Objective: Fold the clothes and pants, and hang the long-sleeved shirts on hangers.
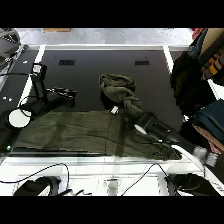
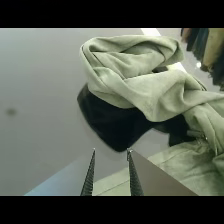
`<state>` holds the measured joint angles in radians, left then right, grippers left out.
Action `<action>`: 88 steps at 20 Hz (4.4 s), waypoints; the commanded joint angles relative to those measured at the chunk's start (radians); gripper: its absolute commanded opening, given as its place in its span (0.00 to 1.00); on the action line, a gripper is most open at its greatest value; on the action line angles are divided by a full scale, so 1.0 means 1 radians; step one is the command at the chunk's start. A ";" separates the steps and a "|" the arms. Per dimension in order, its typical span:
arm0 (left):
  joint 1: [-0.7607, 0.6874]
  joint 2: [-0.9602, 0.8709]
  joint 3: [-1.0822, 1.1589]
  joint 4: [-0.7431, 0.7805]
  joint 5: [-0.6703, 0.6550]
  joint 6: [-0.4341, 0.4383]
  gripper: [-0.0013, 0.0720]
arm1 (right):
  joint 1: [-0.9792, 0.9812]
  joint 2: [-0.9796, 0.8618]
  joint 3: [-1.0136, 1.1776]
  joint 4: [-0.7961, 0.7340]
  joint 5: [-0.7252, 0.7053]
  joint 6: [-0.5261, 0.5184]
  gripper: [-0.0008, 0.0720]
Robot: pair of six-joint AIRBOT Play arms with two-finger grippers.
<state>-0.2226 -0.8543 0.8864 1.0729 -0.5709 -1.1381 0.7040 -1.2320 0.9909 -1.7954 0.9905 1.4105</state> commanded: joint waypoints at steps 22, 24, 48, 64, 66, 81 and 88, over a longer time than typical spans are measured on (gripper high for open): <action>-0.111 -0.581 0.229 -0.322 0.164 -0.282 0.90 | -1.114 0.042 -0.088 0.242 -0.124 0.010 0.05; -0.145 -0.724 0.371 -0.322 0.167 -0.284 0.90 | -1.114 0.043 -0.087 0.249 -0.143 0.010 0.05; -0.120 -0.576 0.774 0.558 -0.113 -0.229 0.04 | -1.115 0.045 -0.087 0.247 -0.180 0.010 0.05; -0.135 -0.726 0.722 0.327 -0.003 -0.230 0.05 | -1.114 0.045 -0.087 0.248 -0.187 0.010 0.05; -0.170 -0.808 0.722 0.206 0.191 -0.230 0.05 | -1.114 0.045 -0.087 0.248 -0.204 0.010 0.05; -0.019 -0.836 0.718 0.163 -0.406 -0.265 0.40 | -1.114 0.045 -0.087 0.247 -0.232 0.010 0.05; 0.041 -0.864 0.535 -0.061 -0.352 -0.420 0.69 | -1.115 0.045 -0.087 0.247 -0.232 0.010 0.05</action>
<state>-0.1982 -1.7031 1.4803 1.1030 -0.9337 -1.4719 -0.4107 -1.1870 0.9043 -1.5490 0.7578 1.4200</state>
